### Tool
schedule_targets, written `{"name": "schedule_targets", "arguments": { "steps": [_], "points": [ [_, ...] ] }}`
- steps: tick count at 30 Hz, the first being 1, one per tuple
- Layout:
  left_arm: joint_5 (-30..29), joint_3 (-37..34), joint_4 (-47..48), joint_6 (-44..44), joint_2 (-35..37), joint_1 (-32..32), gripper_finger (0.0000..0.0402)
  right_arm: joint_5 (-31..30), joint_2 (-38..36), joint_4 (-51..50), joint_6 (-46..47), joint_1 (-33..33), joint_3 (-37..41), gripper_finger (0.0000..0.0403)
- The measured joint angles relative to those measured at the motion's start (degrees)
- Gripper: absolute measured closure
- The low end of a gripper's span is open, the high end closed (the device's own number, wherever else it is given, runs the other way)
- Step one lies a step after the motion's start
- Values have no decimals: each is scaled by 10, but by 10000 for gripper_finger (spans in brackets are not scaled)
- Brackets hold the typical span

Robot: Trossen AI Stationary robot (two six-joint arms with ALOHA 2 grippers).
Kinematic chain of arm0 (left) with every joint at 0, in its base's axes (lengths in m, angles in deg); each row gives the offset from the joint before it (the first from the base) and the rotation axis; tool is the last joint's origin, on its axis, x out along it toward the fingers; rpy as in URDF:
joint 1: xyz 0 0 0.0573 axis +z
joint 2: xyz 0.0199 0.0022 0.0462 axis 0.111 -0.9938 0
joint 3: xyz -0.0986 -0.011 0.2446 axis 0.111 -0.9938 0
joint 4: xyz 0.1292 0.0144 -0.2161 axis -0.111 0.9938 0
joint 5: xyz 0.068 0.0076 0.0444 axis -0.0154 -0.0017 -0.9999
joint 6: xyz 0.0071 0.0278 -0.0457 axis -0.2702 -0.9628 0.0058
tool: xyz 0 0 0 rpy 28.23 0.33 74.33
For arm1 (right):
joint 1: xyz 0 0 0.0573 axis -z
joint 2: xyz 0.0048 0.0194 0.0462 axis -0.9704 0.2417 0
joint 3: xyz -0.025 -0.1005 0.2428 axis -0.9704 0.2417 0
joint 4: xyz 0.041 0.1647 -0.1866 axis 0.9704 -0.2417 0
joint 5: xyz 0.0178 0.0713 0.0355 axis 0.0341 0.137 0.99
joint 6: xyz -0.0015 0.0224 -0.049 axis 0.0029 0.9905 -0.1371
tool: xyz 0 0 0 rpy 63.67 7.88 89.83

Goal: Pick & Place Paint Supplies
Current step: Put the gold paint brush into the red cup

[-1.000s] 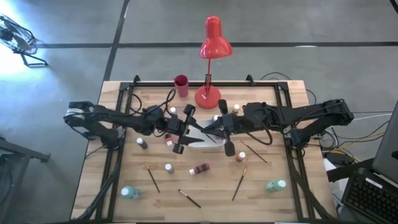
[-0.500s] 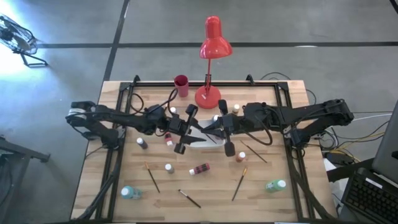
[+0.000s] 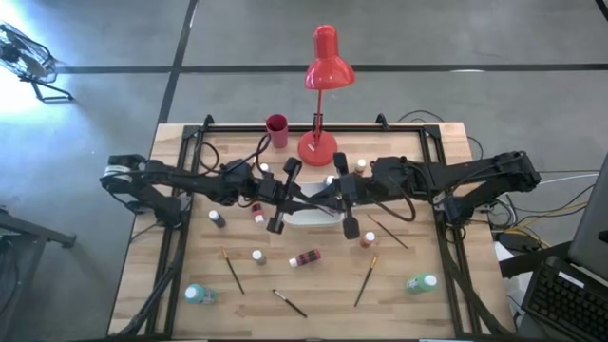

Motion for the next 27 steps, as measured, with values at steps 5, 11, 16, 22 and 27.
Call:
{"name": "schedule_targets", "arguments": {
  "steps": [5,11,16,22,27],
  "points": [
    [-2,0,14,1,2,0,388,-1,-14,-26,3,0,0,393],
    [-2,0,47,-1,11,5,388,-65,-57,-108,8,-2,0,361],
    [-46,0,80,-22,26,25,388,-131,-92,-230,82,-1,3,324],
    [-101,0,109,-45,36,66,388,-195,-110,-329,192,-1,43,292],
    [-135,0,147,-46,43,111,388,-216,-134,-340,238,-1,111,275]
  ]
}}
